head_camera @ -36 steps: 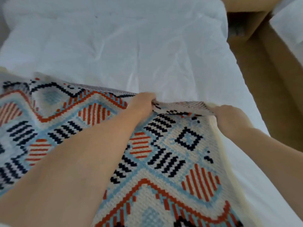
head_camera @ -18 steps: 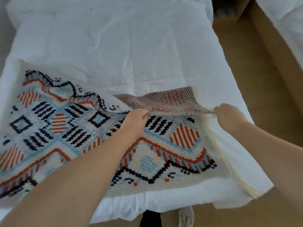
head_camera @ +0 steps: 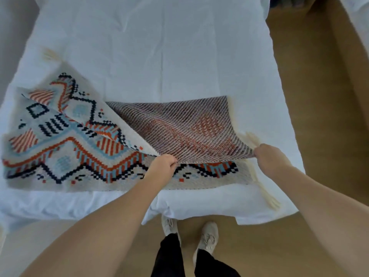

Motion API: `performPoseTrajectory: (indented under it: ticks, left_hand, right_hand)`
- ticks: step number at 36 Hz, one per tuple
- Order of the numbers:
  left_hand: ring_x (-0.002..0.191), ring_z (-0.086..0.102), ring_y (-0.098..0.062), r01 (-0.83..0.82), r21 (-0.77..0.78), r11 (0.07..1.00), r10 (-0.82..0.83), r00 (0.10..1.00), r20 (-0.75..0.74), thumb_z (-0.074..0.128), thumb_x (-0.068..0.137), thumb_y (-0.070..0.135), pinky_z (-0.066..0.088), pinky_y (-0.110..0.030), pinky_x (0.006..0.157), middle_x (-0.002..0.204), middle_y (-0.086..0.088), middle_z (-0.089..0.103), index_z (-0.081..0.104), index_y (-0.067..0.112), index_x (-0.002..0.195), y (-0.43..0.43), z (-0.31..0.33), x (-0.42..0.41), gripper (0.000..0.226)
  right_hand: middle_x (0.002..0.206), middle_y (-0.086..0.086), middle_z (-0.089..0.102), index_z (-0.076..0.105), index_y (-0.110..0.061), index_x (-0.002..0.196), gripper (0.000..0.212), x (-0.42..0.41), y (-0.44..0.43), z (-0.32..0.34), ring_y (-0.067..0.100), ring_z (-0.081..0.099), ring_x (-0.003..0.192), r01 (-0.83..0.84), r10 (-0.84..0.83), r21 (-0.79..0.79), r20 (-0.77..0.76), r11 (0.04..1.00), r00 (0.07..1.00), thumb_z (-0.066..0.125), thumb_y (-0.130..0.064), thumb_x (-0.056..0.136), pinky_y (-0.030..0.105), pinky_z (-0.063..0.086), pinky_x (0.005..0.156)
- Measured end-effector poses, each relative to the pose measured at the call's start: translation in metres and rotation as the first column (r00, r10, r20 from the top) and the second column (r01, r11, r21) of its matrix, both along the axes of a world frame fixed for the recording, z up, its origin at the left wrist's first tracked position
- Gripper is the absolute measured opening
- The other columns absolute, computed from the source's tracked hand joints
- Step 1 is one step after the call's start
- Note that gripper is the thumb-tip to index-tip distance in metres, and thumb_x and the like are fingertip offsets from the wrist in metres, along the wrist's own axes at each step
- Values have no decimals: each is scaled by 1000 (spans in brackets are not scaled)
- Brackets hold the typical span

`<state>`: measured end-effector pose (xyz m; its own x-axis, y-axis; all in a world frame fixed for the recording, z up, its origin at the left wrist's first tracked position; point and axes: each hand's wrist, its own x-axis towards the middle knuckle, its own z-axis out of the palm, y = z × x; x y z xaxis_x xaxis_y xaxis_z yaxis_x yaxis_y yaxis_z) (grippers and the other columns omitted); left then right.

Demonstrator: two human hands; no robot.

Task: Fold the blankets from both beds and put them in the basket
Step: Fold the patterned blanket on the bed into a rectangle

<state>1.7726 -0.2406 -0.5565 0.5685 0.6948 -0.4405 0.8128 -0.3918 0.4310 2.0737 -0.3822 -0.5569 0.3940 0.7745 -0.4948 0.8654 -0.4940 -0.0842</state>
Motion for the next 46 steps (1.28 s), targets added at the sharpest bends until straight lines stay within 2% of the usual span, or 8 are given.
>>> performPoseTrajectory:
  ticks: [5, 13, 18, 26, 32, 36, 42, 46]
  left_hand:
    - [82, 59, -28, -74, -67, 995, 71, 997, -34, 51, 94, 9, 49, -39, 75, 88, -11, 63, 65, 1, 85, -27, -27, -14, 19]
    - [125, 53, -23, -61, -94, 994, 49, 991, -121, 50, 97, 16, 41, -34, 104, 132, -5, 60, 70, 7, 115, -57, -74, -39, 28]
    - [137, 38, -16, -64, -165, 984, 34, 983, -178, 46, 97, 12, 34, -29, 109, 154, 3, 33, 59, 17, 131, -68, -73, -53, 37]
    - [127, 47, -19, -117, -140, 983, 100, 987, -123, 44, 96, 10, 43, -32, 100, 149, 1, 43, 53, 21, 135, -61, -22, -83, 41]
    - [117, 54, -17, -232, -100, 967, 223, 970, -99, 42, 97, 11, 45, -26, 90, 138, 2, 54, 57, 23, 131, -43, 40, -133, 39]
    - [119, 54, -18, -294, -68, 953, 289, 954, -78, 42, 97, 11, 45, -29, 96, 137, 1, 54, 58, 20, 130, -30, 76, -181, 38]
    - [96, 65, -23, -357, -49, 933, 352, 932, -87, 39, 98, 13, 51, -29, 80, 127, -2, 62, 57, 22, 130, -3, 102, -260, 38]
    - [101, 63, -18, -351, -39, 936, 348, 935, -71, 39, 98, 13, 50, -30, 88, 137, 2, 56, 55, 23, 133, 23, 107, -317, 40]
  right_hand:
    - [102, 13, 60, 63, -4, 102, 29, -12, -20, -22, 33, 62, 96, 16, -17, -42, -34, 999, 999, 38, 3, 90, 36, 49, 79]
    - [117, 14, 60, 60, -7, 116, 32, -38, -52, -69, 32, 58, 108, -2, -7, -166, -54, 986, 999, 35, -11, 98, 36, 47, 91]
    - [119, 9, 57, 62, -12, 116, 33, -50, -54, -72, 28, 56, 109, -121, 124, -253, -3, 960, 992, 37, -8, 95, 36, 48, 88]
    - [105, 5, 62, 60, -13, 104, 27, -81, -18, -22, 26, 62, 96, -202, 213, -227, 24, 953, 977, 40, -1, 90, 33, 46, 69]
    - [92, 1, 62, 64, -18, 104, 38, -137, 29, 37, 23, 61, 88, -286, 279, -118, -73, 951, 958, 42, 3, 82, 36, 54, 72]
    - [89, 2, 60, 60, -14, 107, 37, -183, 56, 73, 22, 60, 78, -315, 309, -61, -84, 947, 947, 39, 6, 84, 36, 55, 70]
    - [103, 6, 66, 62, -15, 114, 42, -255, 94, 106, 22, 64, 84, -334, 332, -21, -67, 942, 941, 40, 8, 86, 36, 57, 71]
    - [100, 7, 67, 65, -13, 107, 34, -304, 120, 117, 25, 63, 86, -314, 314, 19, -51, 949, 948, 42, 3, 87, 40, 56, 75]
